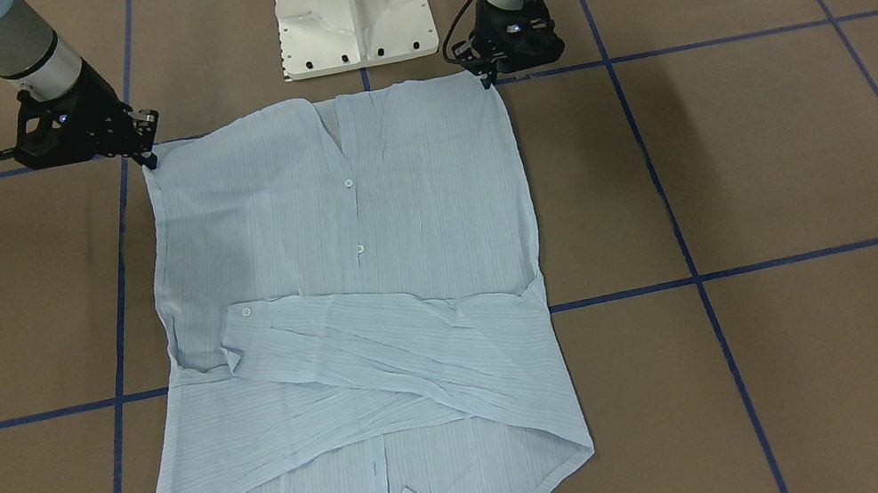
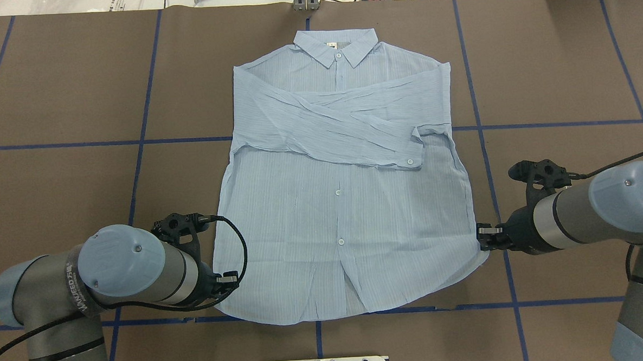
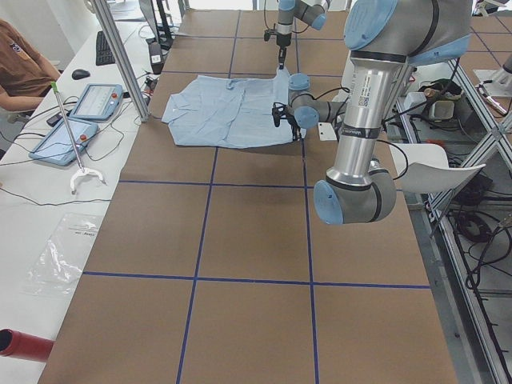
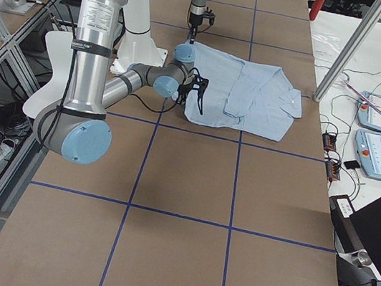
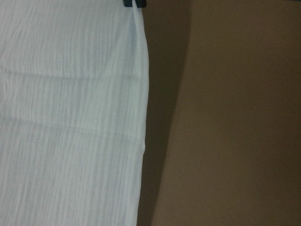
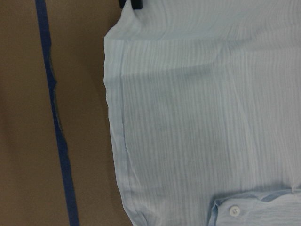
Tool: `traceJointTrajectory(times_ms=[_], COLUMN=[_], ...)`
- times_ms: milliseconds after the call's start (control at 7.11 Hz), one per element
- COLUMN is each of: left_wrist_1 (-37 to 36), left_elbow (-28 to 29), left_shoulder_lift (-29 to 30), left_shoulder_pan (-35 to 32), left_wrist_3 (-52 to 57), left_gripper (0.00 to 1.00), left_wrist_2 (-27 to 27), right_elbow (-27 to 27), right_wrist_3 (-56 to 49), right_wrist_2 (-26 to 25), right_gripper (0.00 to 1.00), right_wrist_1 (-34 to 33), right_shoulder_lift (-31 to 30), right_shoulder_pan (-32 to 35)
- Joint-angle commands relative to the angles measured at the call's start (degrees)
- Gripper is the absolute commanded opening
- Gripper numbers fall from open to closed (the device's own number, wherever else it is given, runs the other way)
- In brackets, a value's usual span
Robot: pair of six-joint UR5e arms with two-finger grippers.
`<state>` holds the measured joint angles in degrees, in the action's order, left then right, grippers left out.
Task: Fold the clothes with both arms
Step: 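Lift the hem with both grippers and fold it toward the collar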
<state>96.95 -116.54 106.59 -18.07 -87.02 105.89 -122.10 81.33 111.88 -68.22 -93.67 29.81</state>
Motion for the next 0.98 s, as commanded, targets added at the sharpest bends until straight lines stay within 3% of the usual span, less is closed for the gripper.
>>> traceJointTrajectory(times_ms=[0,562,844], left_wrist_1=[-0.2,0.0,0.3], left_elbow=[0.2,0.1,0.0], left_shoulder_lift=[0.0,0.5,3.7], left_shoulder_pan=[-0.6,-2.8,-7.8], left_wrist_3=[1.3,2.1,2.1], left_gripper=[0.0,0.0,0.0], left_wrist_2=[0.0,0.4,1.2], right_elbow=[-0.2,0.5,1.2], right_wrist_3=[-0.2,-0.3,-0.9], right_wrist_2=[1.8,4.0,4.3], right_gripper=[0.0,0.0,0.0], right_wrist_1=[0.0,0.0,-0.1], right_shoulder_lift=[-0.1,0.7,3.0], right_shoulder_pan=[2.3,5.1,9.0])
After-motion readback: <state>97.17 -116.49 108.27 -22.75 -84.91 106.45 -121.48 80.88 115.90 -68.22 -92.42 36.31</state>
